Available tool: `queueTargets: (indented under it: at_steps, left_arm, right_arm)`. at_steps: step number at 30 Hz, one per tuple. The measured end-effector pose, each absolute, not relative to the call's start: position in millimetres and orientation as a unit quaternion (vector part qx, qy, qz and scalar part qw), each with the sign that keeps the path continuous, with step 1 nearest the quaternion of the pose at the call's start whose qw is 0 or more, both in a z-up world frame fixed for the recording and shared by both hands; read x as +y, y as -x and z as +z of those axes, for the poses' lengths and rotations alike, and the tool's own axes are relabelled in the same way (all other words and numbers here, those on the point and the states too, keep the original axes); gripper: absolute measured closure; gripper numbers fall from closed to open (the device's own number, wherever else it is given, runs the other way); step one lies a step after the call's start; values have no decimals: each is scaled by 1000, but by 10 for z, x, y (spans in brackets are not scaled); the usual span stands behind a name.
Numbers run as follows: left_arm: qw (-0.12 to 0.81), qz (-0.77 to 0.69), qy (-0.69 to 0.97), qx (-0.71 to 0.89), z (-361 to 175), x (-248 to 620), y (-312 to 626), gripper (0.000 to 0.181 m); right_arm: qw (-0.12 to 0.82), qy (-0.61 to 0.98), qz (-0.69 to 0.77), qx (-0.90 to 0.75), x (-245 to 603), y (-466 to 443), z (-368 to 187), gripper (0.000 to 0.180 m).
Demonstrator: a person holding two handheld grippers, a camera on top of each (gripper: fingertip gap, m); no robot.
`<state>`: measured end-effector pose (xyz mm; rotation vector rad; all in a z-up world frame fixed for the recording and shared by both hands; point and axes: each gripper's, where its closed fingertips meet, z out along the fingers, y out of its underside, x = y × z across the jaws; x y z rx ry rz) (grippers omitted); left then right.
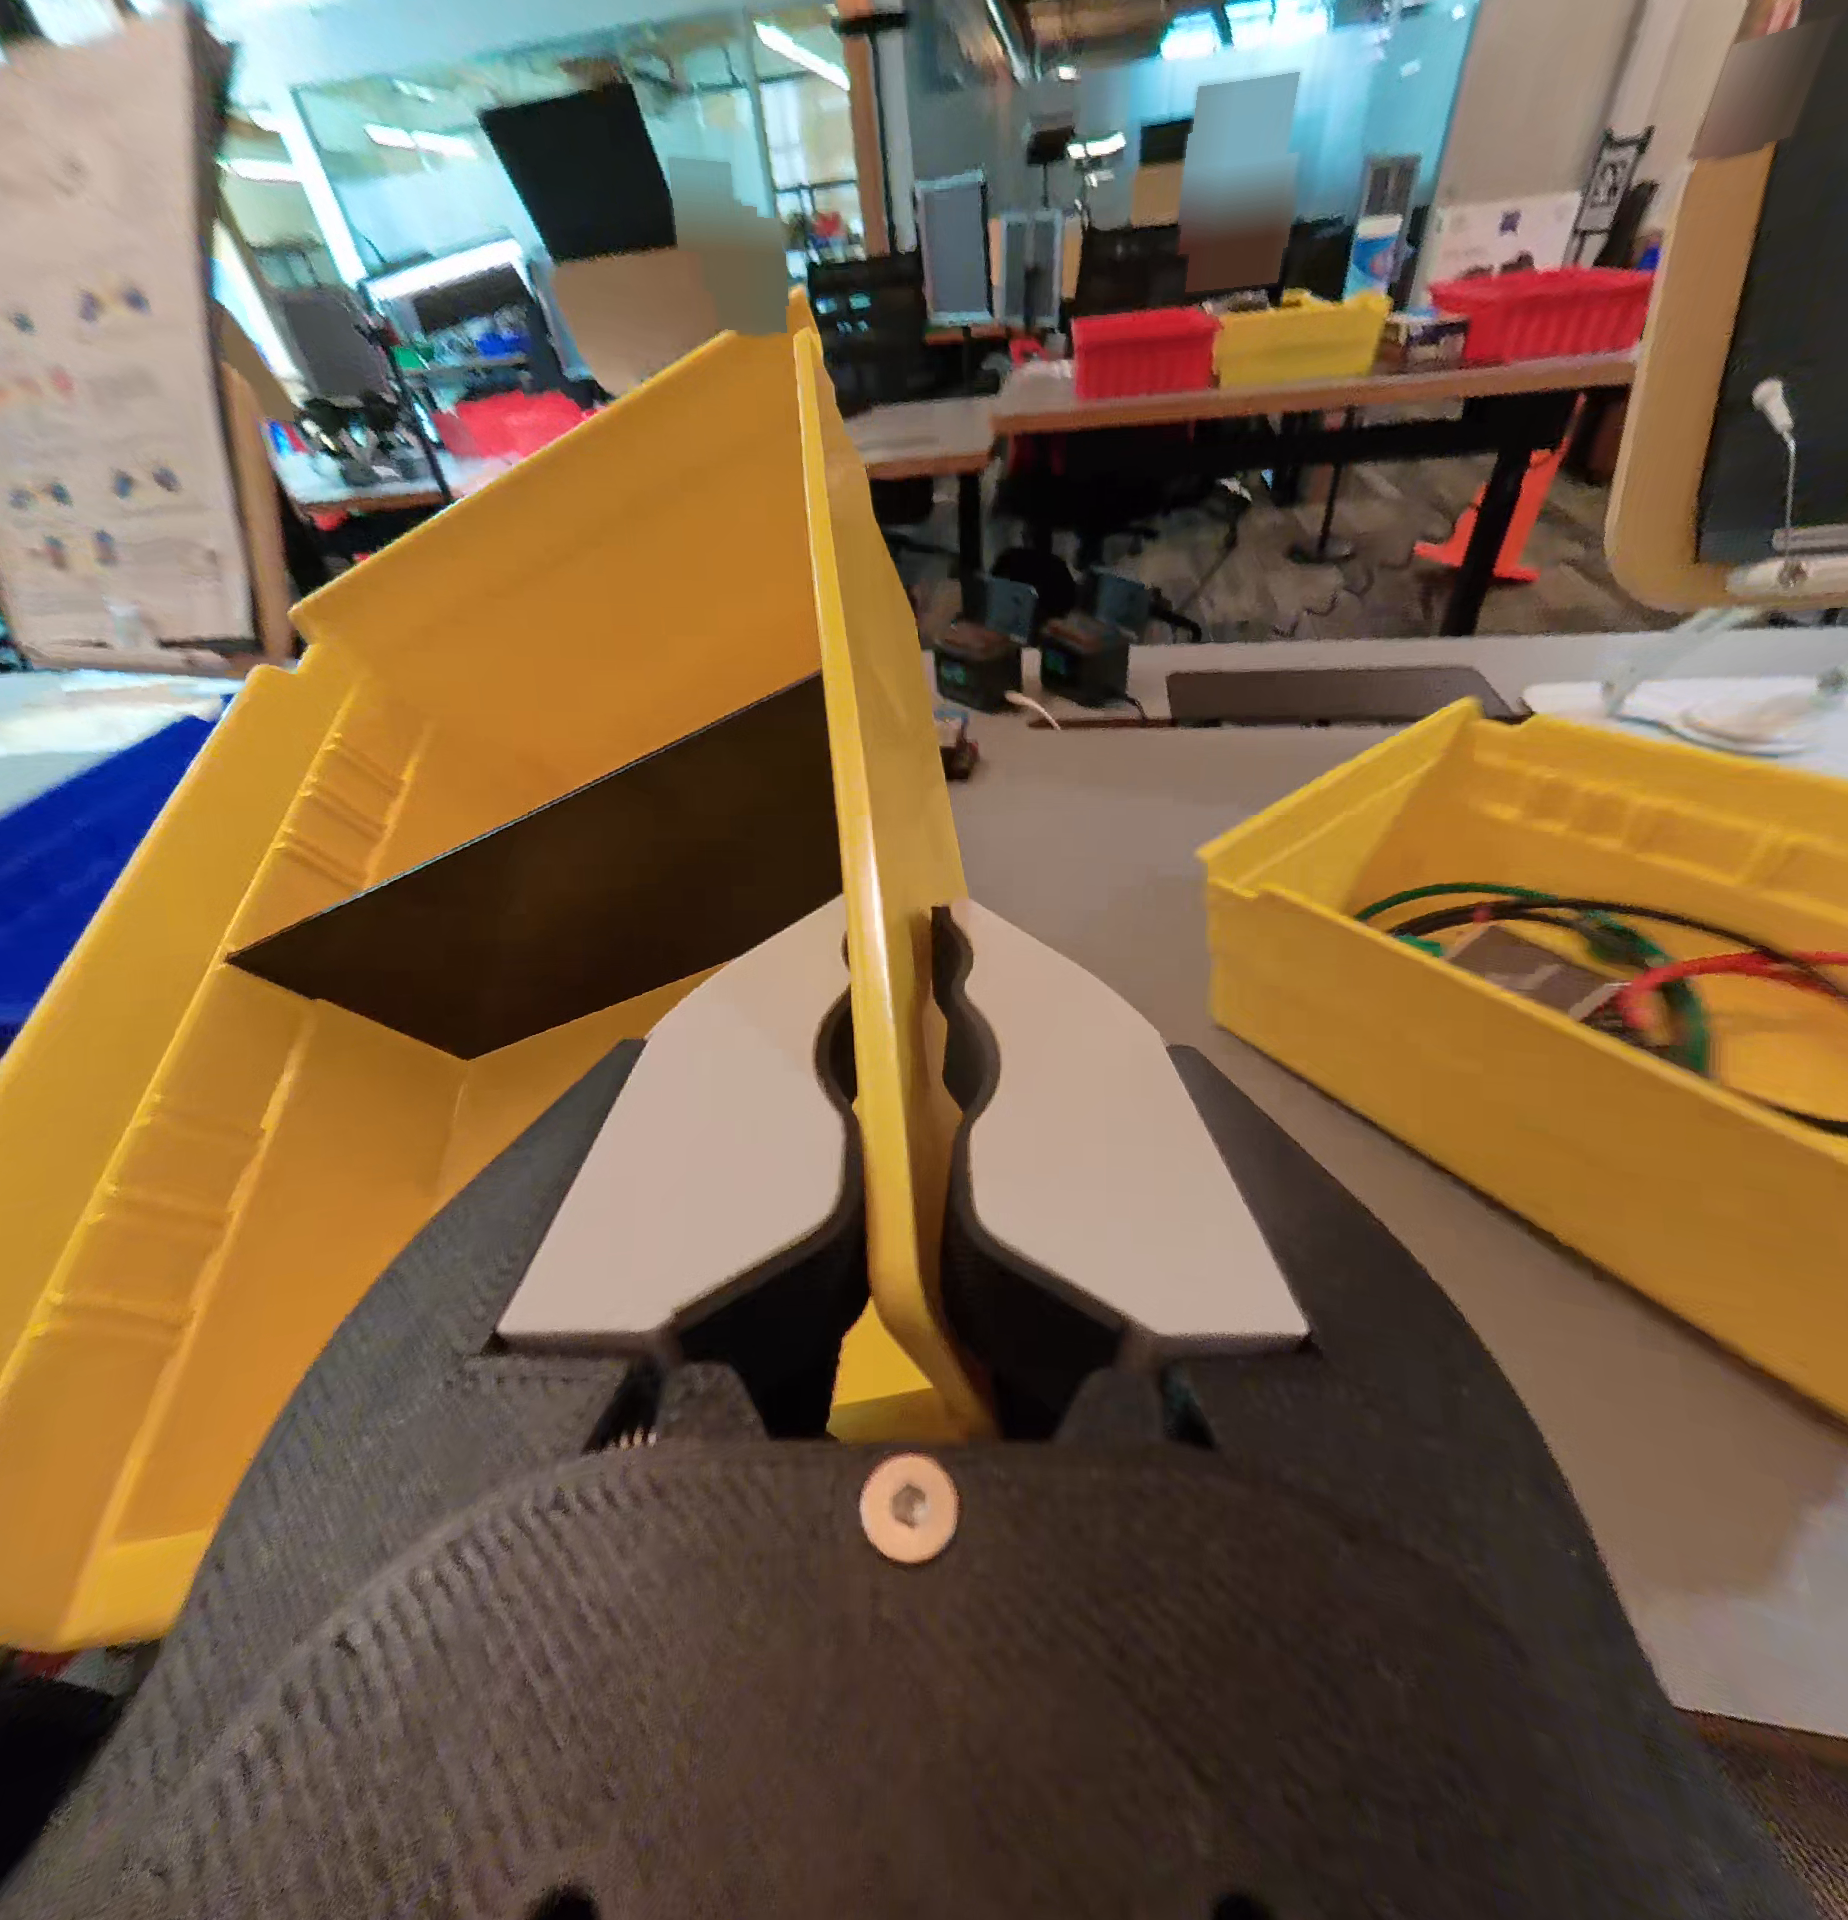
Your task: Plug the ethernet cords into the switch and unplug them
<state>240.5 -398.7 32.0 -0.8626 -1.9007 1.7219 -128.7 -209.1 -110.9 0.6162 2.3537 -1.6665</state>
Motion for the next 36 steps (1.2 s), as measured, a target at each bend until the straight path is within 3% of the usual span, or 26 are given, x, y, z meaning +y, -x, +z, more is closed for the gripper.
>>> queueTargets:
  at_steps: [1, 6, 8, 11, 18, 24, 31, 36]
  left_arm:
    - [212, 630, 307, -681, 403, -3975, -2469, 172]
    - [203, 655, 293, -666, 653, -3943, -2674, 172]
    - [204, 658, 292, -664, 690, -3944, -2700, 172]
    - [214, 659, 289, -660, 714, -3948, -2702, 172]
    - [242, 650, 291, -660, 698, -3929, -2642, 172]
    - [259, 633, 345, -643, 786, -3664, -2285, 172]
    - [353, 560, 500, -559, 907, -2554, -1204, 172]
    - [382, 496, 597, -501, 535, -1541, -330, 172]
  right_arm:
    - [77, -221, -562, 793, -2310, 1171, -1135, 170]
    - [22, -263, -583, 768, -3207, 496, -1162, 168]
    - [45, -282, -578, 764, -3465, 201, -1210, 166]
    - [80, -245, -582, 771, -3754, -333, -1160, 149]
    - [140, -121, -587, 788, -3794, -1111, -937, 144]
    - [138, -36, -624, 769, -3029, -806, -601, 135]
    - [-18, -17, -636, 771, -1435, 569, -401, 138]
    - [-102, -105, -628, 764, 2, 1455, -525, 141]
